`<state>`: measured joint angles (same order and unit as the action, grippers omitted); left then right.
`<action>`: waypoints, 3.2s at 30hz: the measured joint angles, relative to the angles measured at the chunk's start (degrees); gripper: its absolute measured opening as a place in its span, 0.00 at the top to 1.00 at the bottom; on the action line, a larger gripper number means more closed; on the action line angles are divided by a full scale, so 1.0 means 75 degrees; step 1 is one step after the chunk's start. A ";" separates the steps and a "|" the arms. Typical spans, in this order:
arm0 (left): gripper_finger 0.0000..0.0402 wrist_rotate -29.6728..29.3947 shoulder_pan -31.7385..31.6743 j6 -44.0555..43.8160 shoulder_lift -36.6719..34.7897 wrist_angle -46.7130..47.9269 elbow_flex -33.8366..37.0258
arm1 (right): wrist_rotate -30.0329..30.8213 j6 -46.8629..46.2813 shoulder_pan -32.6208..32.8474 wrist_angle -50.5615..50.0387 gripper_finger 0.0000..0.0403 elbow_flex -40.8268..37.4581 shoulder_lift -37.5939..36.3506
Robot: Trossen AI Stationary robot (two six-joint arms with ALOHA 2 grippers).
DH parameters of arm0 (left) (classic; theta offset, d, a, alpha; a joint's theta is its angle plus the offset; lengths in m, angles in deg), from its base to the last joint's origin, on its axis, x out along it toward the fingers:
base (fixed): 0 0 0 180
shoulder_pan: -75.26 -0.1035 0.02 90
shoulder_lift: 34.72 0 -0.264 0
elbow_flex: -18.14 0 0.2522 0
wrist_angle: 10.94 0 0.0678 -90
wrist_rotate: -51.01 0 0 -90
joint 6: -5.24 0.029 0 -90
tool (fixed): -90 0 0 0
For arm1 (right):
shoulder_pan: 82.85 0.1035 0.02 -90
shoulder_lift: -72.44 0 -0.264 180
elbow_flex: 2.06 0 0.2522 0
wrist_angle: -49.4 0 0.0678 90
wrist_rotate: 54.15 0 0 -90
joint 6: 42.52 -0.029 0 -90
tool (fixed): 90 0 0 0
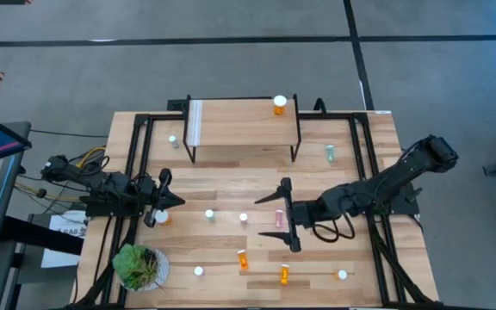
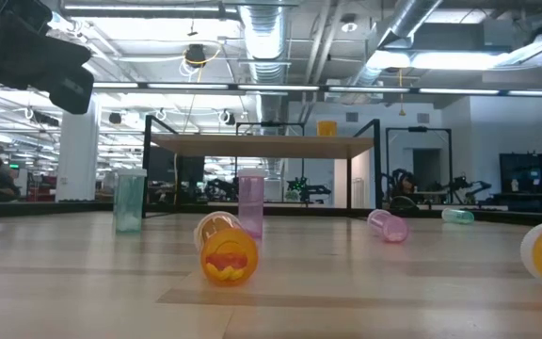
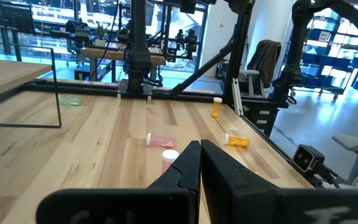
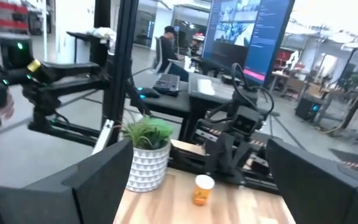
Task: Pick and place medicine bottles onto shelf by color
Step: Put the large orange pill bottle on the shelf aligned with the other large orange pill bottle
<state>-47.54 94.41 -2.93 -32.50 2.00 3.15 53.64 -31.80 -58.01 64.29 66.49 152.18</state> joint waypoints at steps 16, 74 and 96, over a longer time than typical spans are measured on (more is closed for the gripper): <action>1.00 -0.0400 0.0001 -0.0461 -0.0003 -0.0052 0.0002 | 0.0024 -0.0009 -0.0392 -0.1351 0.03 -0.0006 0.0029; 1.00 0.0061 -0.0002 -0.3548 0.4250 0.6515 -0.4795 | 0.0040 -0.0766 -0.0617 -0.0372 0.03 0.0000 -0.0009; 0.91 0.1114 0.0007 -0.4841 0.4914 0.8708 -0.4795 | 0.0040 -0.1706 -0.0631 -0.0386 0.03 0.0000 -0.0006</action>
<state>-39.19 94.46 -39.24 4.35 67.31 -32.81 53.94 -44.59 -62.75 61.39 66.49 152.14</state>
